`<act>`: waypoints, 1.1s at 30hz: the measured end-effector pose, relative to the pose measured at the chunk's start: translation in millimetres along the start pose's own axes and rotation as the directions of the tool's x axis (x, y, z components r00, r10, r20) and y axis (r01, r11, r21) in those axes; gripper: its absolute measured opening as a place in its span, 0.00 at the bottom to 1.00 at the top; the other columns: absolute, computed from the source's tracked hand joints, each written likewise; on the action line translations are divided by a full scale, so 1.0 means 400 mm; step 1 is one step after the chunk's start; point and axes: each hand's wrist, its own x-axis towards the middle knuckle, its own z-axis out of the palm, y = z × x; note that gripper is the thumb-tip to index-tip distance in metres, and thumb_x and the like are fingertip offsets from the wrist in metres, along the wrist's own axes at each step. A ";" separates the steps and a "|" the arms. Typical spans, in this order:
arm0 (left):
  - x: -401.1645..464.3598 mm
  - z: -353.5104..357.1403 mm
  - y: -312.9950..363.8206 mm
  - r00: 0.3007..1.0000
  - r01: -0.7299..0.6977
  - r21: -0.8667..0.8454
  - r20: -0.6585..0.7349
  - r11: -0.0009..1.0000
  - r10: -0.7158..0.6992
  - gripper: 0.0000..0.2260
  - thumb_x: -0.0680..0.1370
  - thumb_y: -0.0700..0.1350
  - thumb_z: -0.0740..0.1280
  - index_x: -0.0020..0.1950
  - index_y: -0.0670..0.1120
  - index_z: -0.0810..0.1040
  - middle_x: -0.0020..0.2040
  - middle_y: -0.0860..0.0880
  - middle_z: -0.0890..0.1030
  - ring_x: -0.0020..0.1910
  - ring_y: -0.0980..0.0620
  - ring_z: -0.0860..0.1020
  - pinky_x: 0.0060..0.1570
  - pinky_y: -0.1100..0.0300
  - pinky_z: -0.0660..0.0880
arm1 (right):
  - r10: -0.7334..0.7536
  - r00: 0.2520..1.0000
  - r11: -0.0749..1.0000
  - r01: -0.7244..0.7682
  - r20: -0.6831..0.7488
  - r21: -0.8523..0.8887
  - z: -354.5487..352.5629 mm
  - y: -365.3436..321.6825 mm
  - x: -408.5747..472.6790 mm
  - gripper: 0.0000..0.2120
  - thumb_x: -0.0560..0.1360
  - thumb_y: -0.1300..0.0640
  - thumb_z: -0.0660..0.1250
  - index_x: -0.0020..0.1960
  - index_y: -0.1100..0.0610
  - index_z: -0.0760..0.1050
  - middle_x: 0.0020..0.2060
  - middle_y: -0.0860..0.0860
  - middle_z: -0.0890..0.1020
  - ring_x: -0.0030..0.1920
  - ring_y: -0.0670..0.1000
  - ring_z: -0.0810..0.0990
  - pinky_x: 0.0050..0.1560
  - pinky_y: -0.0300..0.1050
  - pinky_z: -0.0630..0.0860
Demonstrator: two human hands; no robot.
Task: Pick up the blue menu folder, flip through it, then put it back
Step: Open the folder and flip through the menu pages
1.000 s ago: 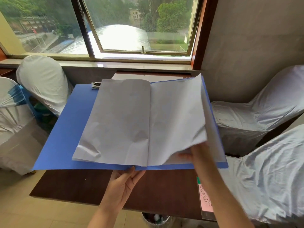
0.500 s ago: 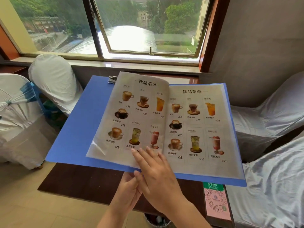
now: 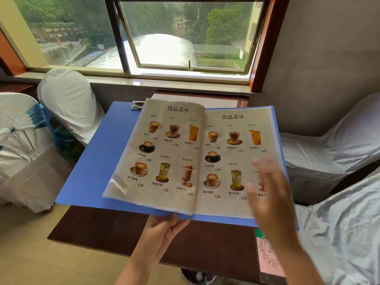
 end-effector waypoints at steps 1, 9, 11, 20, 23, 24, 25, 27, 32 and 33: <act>0.000 -0.004 0.002 1.000 -0.002 -0.012 0.000 1.000 0.002 0.18 0.68 0.31 0.64 0.51 0.48 0.83 0.51 0.42 0.85 0.50 0.43 0.83 0.43 0.52 0.81 | 0.133 0.990 0.990 -0.135 -0.047 -0.031 -0.031 0.039 0.015 0.27 0.72 0.61 0.69 0.68 0.54 0.65 0.68 0.59 0.68 0.66 0.57 0.68 0.59 0.49 0.71; 0.018 -0.028 0.010 0.999 0.012 -0.076 -0.037 0.997 -0.014 0.20 0.69 0.30 0.62 0.57 0.47 0.78 0.54 0.42 0.84 0.53 0.41 0.81 0.42 0.51 0.81 | 0.405 0.761 0.586 -0.642 0.507 0.496 -0.111 0.181 0.028 0.24 0.68 0.57 0.69 0.62 0.47 0.71 0.43 0.50 0.87 0.44 0.52 0.85 0.33 0.45 0.82; 0.021 -0.032 0.011 0.999 0.012 -0.070 -0.032 0.998 -0.014 0.20 0.70 0.31 0.62 0.58 0.47 0.78 0.55 0.42 0.84 0.54 0.42 0.81 0.43 0.51 0.81 | 0.390 0.771 0.567 -0.632 0.504 0.528 -0.103 0.184 0.016 0.23 0.66 0.56 0.69 0.60 0.48 0.73 0.44 0.51 0.87 0.45 0.54 0.85 0.34 0.46 0.82; 0.019 -0.038 0.013 1.000 -0.010 -0.011 0.012 1.000 0.010 0.23 0.71 0.30 0.62 0.60 0.51 0.77 0.58 0.42 0.82 0.56 0.41 0.80 0.46 0.50 0.81 | 0.352 0.809 0.577 -0.584 0.471 0.571 -0.094 0.191 -0.011 0.25 0.66 0.55 0.69 0.61 0.41 0.69 0.46 0.50 0.86 0.45 0.54 0.85 0.35 0.49 0.83; 0.014 -0.039 0.021 0.999 -0.044 0.059 0.011 0.997 0.044 0.22 0.70 0.31 0.62 0.59 0.50 0.78 0.57 0.43 0.83 0.54 0.42 0.81 0.45 0.52 0.81 | 0.337 0.809 0.576 -0.581 0.481 0.574 -0.083 0.190 -0.020 0.24 0.67 0.55 0.68 0.59 0.39 0.68 0.46 0.51 0.86 0.45 0.56 0.85 0.36 0.51 0.83; 0.012 -0.040 0.024 0.999 -0.054 0.078 0.008 0.996 0.053 0.21 0.70 0.31 0.62 0.58 0.50 0.78 0.56 0.43 0.83 0.53 0.43 0.82 0.45 0.52 0.81 | 0.334 0.809 0.571 -0.582 0.484 0.579 -0.079 0.188 -0.024 0.23 0.67 0.55 0.68 0.59 0.38 0.68 0.46 0.51 0.86 0.45 0.56 0.85 0.35 0.51 0.83; 0.009 -0.041 0.026 0.998 -0.064 0.097 0.009 0.993 0.064 0.21 0.70 0.31 0.63 0.57 0.50 0.78 0.54 0.43 0.84 0.52 0.43 0.82 0.45 0.52 0.81 | 0.331 0.809 0.565 -0.582 0.485 0.585 -0.075 0.187 -0.026 0.23 0.67 0.55 0.68 0.58 0.38 0.69 0.46 0.51 0.86 0.45 0.56 0.85 0.35 0.51 0.83; 0.003 -0.041 0.032 0.996 -0.088 0.160 0.014 0.983 0.087 0.20 0.70 0.33 0.63 0.57 0.50 0.78 0.52 0.44 0.85 0.51 0.44 0.83 0.44 0.53 0.81 | 0.331 0.810 0.547 -0.582 0.484 0.602 -0.069 0.185 -0.033 0.22 0.67 0.55 0.67 0.56 0.36 0.69 0.46 0.51 0.86 0.46 0.56 0.85 0.35 0.49 0.83; -0.005 -0.029 0.050 0.987 -0.151 0.615 0.052 0.774 0.151 0.17 0.77 0.36 0.62 0.64 0.48 0.69 0.56 0.44 0.82 0.52 0.46 0.82 0.49 0.56 0.80 | 0.352 0.803 0.500 -0.596 0.481 0.629 -0.058 0.188 -0.051 0.21 0.69 0.58 0.66 0.55 0.37 0.71 0.45 0.51 0.86 0.45 0.56 0.85 0.33 0.47 0.83; -0.009 -0.028 0.053 0.986 -0.158 0.678 0.072 0.718 0.148 0.17 0.77 0.37 0.62 0.65 0.48 0.68 0.56 0.45 0.80 0.51 0.47 0.83 0.49 0.58 0.80 | 0.358 0.800 0.490 -0.600 0.482 0.632 -0.056 0.191 -0.053 0.21 0.70 0.59 0.66 0.55 0.37 0.71 0.45 0.52 0.86 0.45 0.57 0.85 0.33 0.48 0.83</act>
